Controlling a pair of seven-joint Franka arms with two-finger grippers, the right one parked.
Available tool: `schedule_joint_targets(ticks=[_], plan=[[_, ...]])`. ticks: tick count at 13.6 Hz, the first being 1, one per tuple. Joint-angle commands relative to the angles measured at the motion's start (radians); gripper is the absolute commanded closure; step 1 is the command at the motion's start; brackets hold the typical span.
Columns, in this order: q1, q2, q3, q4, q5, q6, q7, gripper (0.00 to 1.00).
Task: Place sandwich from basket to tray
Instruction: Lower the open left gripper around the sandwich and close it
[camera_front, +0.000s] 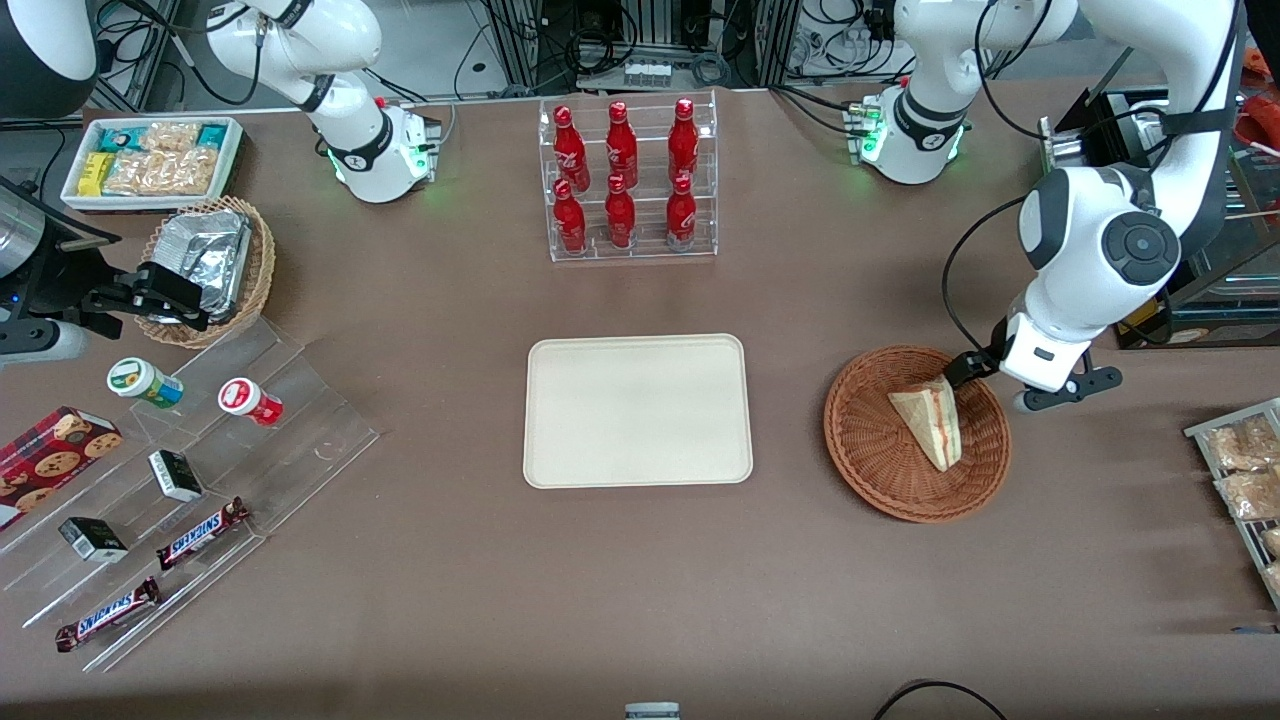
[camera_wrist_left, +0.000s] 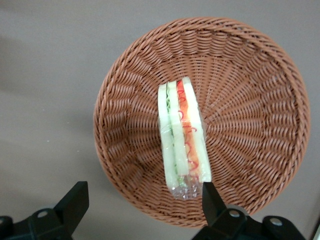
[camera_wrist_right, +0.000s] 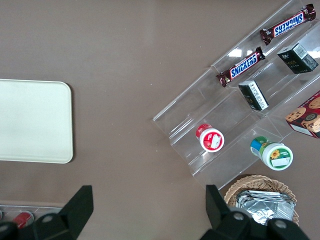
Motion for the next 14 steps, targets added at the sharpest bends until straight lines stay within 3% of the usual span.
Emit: schedule_joint_targets(ticks=[1,6,14], plan=[[-0.004,-0.022,-0.009,-0.033,-0.044,0.043,-0.046,0.0],[-0.004,0.044,-0.077,-0.033,-0.044,0.128,-0.153,0.0],[0.001,0.116,-0.078,-0.043,-0.031,0.224,-0.151,0.0]])
